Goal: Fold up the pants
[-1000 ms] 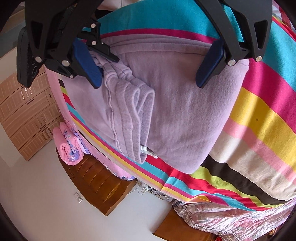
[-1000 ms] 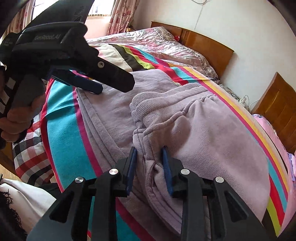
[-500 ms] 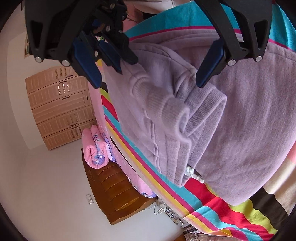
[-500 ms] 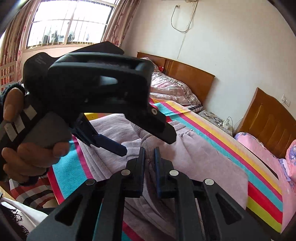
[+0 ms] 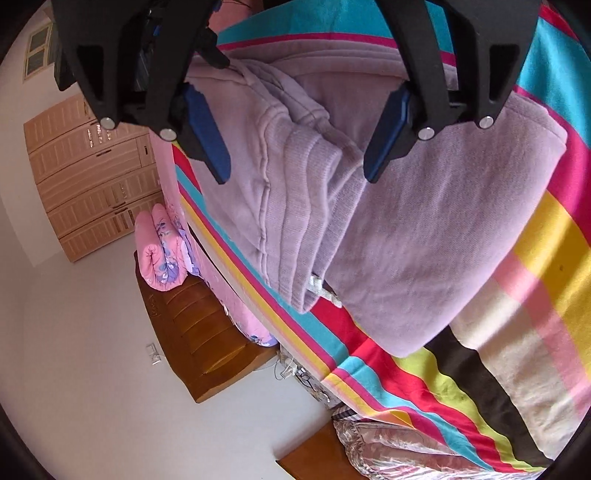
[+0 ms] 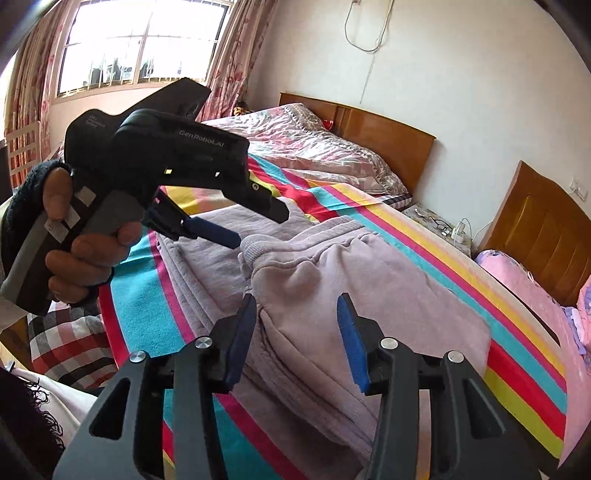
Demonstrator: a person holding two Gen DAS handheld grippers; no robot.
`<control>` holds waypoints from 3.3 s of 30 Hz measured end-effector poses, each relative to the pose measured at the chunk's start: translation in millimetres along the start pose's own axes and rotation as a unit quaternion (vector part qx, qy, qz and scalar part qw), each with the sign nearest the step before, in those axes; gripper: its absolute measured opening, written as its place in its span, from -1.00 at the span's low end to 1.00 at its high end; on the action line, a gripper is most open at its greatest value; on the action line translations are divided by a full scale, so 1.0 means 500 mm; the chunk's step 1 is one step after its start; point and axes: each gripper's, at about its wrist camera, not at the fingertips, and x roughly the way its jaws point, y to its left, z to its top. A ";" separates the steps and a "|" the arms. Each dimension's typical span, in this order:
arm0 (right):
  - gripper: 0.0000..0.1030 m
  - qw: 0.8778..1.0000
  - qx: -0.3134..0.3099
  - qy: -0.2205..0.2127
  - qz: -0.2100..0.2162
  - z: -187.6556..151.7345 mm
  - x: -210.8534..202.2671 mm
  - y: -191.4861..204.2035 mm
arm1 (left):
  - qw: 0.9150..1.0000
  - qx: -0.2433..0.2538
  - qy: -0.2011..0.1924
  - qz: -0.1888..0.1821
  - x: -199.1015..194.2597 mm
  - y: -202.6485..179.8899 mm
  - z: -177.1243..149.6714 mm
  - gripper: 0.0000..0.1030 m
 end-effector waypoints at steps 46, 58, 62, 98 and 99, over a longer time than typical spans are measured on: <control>0.65 0.994 0.037 -0.088 -0.050 -0.089 -0.132 -0.016 | 0.993 0.053 0.102 -0.019 0.157 -0.050 -0.025 -0.23; 0.56 0.970 0.208 0.006 -0.125 -0.220 -0.113 -0.091 | 0.993 0.092 0.068 0.013 0.134 -0.120 -0.014 -0.40; 0.56 0.964 0.196 0.057 -0.170 -0.205 -0.039 -0.087 | 0.987 0.152 0.039 -0.010 0.087 -0.229 0.012 -0.44; 0.01 0.984 0.175 -0.026 0.021 -0.105 -0.063 -0.075 | 0.917 0.308 -0.086 0.238 -0.039 -0.081 -0.062 0.49; 0.01 0.986 0.163 -0.008 0.027 -0.103 -0.040 -0.060 | 0.922 0.296 -0.070 0.241 -0.017 -0.056 -0.065 0.49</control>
